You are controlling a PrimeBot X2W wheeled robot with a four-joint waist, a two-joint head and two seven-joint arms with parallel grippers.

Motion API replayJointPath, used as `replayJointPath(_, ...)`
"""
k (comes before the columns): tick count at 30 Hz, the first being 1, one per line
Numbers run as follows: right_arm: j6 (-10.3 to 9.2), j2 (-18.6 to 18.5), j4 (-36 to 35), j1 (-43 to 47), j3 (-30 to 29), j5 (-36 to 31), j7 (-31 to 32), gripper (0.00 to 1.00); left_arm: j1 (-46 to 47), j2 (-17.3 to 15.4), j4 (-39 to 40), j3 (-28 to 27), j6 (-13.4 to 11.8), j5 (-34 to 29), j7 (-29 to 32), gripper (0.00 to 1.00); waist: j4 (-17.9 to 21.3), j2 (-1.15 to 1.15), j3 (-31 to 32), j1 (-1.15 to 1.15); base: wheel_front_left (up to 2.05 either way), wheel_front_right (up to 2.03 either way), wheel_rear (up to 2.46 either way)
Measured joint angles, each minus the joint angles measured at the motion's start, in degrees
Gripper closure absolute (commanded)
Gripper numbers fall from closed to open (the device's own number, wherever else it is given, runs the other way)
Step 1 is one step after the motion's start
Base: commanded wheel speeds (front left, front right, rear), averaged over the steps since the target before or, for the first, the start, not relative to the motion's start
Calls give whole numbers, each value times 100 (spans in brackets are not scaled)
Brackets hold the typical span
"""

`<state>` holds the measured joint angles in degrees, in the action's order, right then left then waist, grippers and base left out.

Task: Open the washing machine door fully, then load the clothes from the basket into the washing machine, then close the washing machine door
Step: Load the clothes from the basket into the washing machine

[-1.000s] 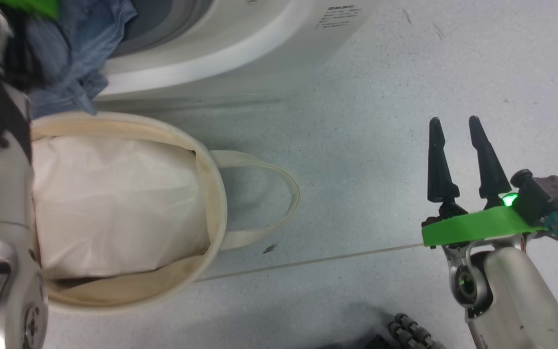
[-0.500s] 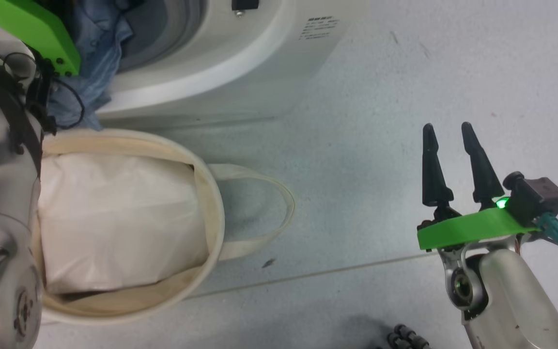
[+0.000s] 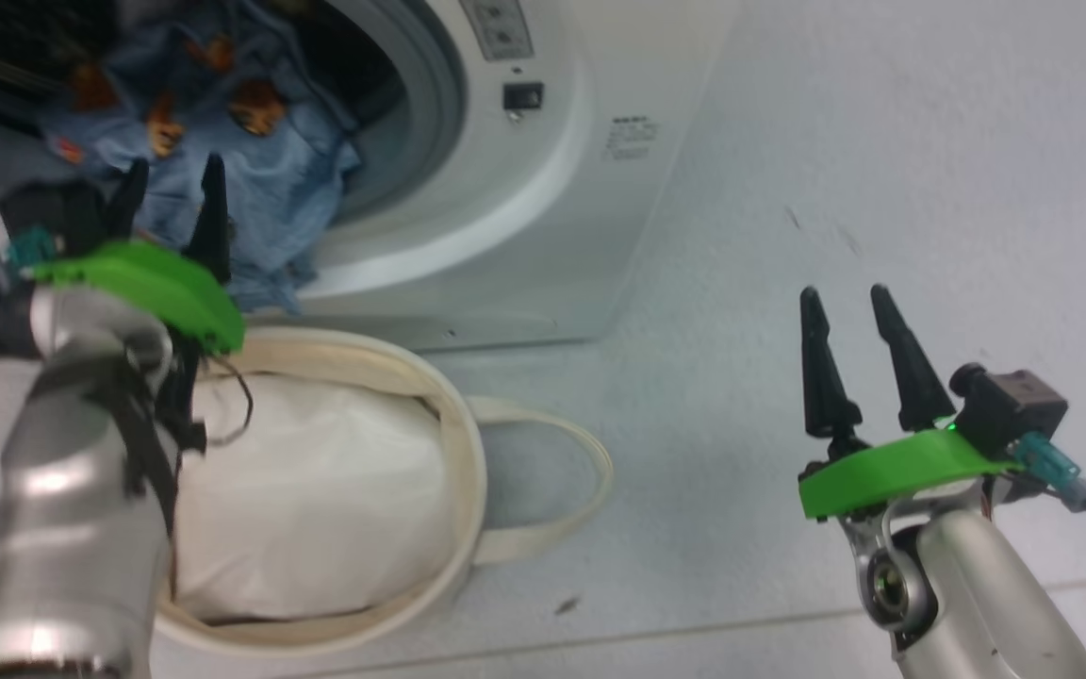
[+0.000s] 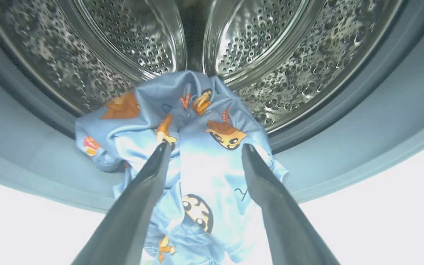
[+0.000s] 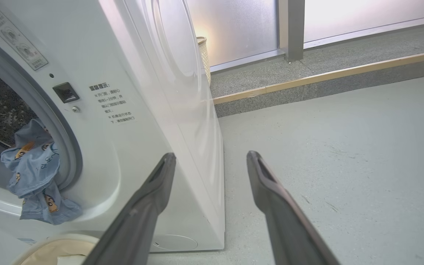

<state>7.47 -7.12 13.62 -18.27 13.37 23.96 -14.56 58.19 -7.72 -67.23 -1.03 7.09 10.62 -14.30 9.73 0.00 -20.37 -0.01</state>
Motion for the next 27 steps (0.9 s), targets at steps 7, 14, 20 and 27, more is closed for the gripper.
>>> replayJointPath(7, 0, -193, 196, 192, 227, 54, 0, 0, -1545, 42, 1748, 205, 7, 249, -2, 0, -325, 0, 641, 1, 0, 0, 0)
replayJointPath(14, 0, -302, 241, 399, 460, 86, 0, 0, -2978, -85, 3087, 476, 7, 604, -2, 0, -588, 0, 1284, 0, 0, 0, 0)
replayJointPath(20, 0, -357, 252, 682, 458, 138, 0, 0, -3822, -191, 3571, 236, 7, 731, -2, 0, -753, 0, 1690, 0, 0, 0, 0)
replayJointPath(27, 0, -357, 244, 818, 432, 142, 0, 0, -4155, -147, 3906, 181, 7, 722, -2, 0, -859, 0, 1899, 1, 0, 0, 0)
